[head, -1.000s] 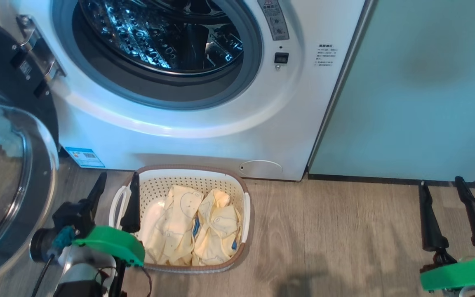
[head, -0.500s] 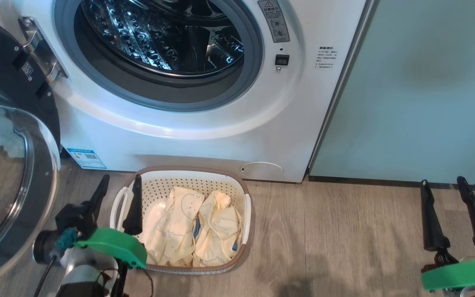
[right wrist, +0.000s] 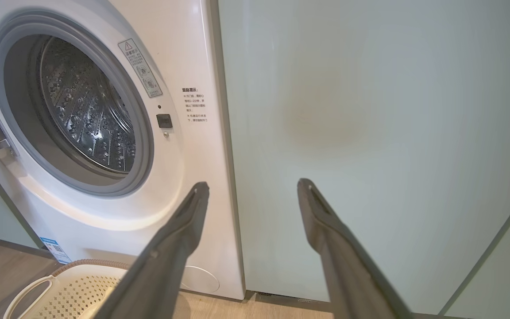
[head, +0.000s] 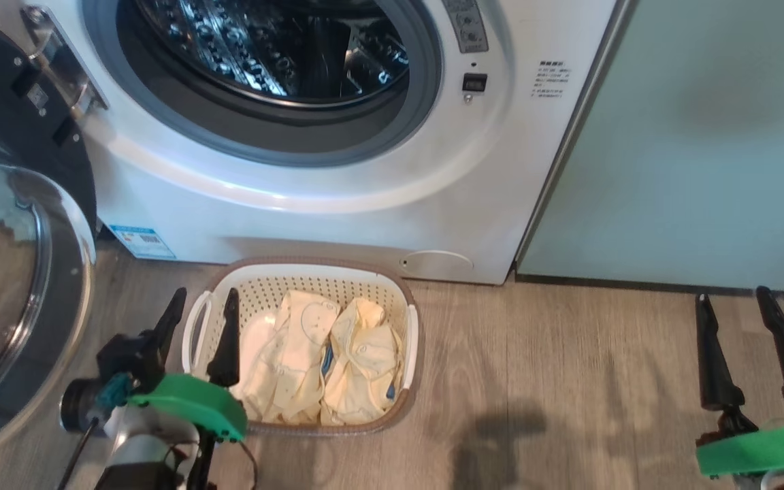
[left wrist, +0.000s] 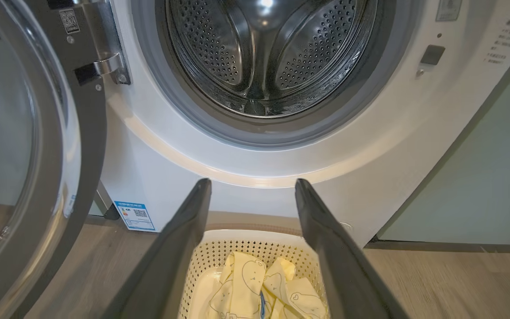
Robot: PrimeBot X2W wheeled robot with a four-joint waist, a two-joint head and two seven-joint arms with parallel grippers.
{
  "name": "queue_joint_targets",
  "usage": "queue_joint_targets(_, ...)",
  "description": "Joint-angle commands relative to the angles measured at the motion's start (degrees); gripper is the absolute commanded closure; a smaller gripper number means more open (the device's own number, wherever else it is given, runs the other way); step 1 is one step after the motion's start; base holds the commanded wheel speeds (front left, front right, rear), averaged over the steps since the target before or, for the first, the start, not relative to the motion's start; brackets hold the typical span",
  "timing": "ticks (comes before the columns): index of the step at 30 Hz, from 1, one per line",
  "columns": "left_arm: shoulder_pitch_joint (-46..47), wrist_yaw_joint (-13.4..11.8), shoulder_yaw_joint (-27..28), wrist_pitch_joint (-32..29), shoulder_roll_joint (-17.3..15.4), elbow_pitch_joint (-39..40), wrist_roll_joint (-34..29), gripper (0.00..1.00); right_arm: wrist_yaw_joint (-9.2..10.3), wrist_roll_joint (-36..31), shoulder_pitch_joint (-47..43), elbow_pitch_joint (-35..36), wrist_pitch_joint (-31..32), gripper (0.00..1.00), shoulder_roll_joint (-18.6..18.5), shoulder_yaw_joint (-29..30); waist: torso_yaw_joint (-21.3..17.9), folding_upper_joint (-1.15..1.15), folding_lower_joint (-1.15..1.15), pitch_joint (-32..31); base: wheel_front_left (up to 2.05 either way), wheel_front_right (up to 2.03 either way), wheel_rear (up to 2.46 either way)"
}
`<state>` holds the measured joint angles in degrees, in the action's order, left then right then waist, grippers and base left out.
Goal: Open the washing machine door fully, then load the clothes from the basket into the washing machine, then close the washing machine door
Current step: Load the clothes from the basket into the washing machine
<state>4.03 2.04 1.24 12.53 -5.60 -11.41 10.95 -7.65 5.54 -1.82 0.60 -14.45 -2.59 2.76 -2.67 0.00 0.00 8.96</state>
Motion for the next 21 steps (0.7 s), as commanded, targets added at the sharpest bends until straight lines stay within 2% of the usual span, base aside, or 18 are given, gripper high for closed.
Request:
queue_joint_targets(1, 3.2, 0.4, 1.2, 0.0, -1.2, 1.5, 0.4, 0.0, 0.16, -0.2, 3.0, 2.0, -0.5, 0.0, -0.3, -1.2, 0.1, 0.0, 0.0, 0.9, 0.0, 0.0, 0.0)
queue_joint_targets(10, 9.4, 2.9, -2.9, -2.3, -0.8, -6.0, 1.6, 0.0, 0.16, -0.1, 6.5, 3.5, -0.5, 0.0, -0.3, -1.2, 0.2, 0.0, 0.0, 8.1, 0.0, 0.0, 0.0)
queue_joint_targets(21, 26.3, 5.2, -7.7, -1.7, -0.7, -29.8, 4.9, 0.0, 0.16, 0.4, 13.6, 6.2, -0.5, 0.0, -0.3, -2.6, -2.9, 0.0, 0.0, 21.9, 0.0, 0.0, 0.0)
